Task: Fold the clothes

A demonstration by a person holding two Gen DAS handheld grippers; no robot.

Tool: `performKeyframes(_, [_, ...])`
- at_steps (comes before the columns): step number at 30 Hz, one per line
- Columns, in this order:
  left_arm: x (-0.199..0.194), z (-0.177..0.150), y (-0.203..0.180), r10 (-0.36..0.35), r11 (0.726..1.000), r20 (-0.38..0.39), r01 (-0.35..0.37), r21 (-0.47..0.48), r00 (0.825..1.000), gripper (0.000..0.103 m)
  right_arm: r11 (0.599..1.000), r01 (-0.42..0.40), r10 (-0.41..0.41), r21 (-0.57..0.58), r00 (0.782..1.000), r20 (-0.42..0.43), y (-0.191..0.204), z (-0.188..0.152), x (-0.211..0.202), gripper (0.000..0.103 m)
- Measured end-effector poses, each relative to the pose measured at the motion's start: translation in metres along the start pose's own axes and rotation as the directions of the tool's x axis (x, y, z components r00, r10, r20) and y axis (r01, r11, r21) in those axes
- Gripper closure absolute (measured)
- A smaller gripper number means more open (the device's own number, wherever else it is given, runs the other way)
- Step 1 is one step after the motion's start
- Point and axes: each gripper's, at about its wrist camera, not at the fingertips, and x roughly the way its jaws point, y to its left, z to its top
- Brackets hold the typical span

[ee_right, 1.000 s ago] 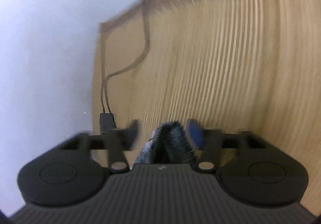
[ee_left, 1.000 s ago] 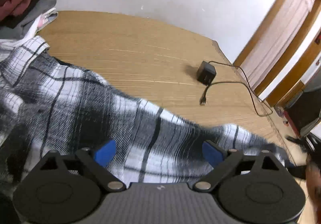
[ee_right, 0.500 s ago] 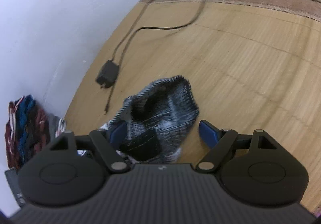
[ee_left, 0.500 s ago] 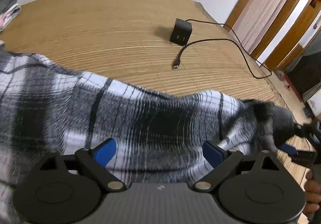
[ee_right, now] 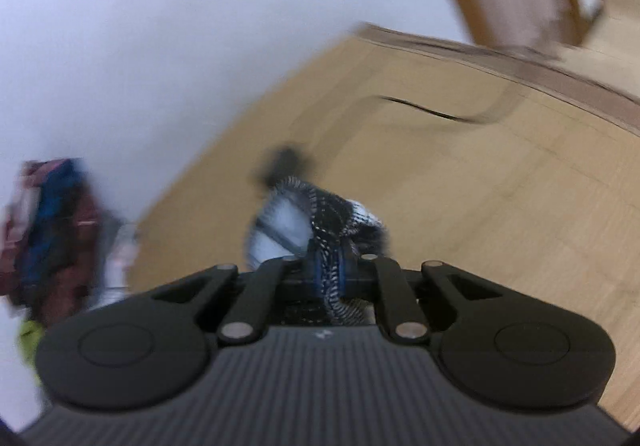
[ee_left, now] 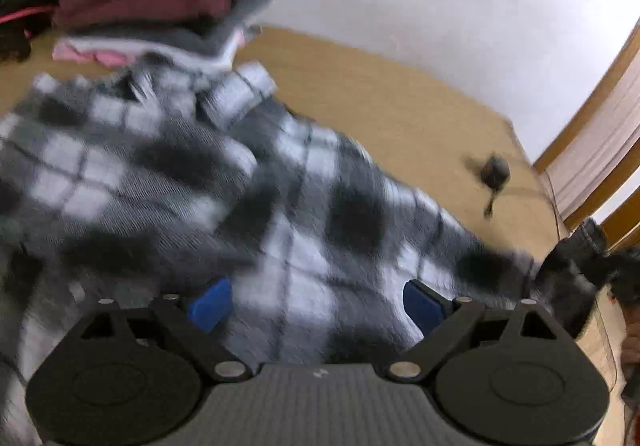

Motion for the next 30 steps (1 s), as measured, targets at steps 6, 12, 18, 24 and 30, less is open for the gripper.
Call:
performKeyframes(6, [0.02, 0.065, 0.026, -0.438, 0.898, 0.003, 0.438, 0.053, 0.899, 0.005, 0.977, -0.123, 0.143, -0.172, 0.984, 0.103, 0.171, -0.022, -0.02, 0.092])
performKeyframes(12, [-0.035, 0.123, 0.103, -0.701, 0.707, 0.149, 0.708, 0.01, 0.698, 0.002, 0.945, -0.137, 0.174, -0.297, 0.98, 0.1, 0.32, -0.063, 0.001, 0.093])
performKeyframes(18, [-0.127, 0.157, 0.26, -0.462, 0.883, 0.341, 0.462, 0.088, 0.819, 0.002, 0.887, -0.242, 0.261, -0.393, 0.965, -0.005, 0.431, -0.112, 0.041, 0.093])
performKeyframes(24, [-0.14, 0.134, 0.36, -0.145, 0.974, 0.283, 0.188, -0.129, 0.948, 0.002, 0.877, -0.29, 0.254, -0.382, 0.957, -0.144, 0.52, -0.203, 0.109, 0.092])
performKeyframes(30, [-0.119, 0.104, 0.406, 0.004, 0.96, 0.17, 0.044, -0.277, 0.985, 0.004, 0.839, -0.317, 0.086, -0.443, 0.88, -0.467, 0.574, -0.328, 0.188, 0.026])
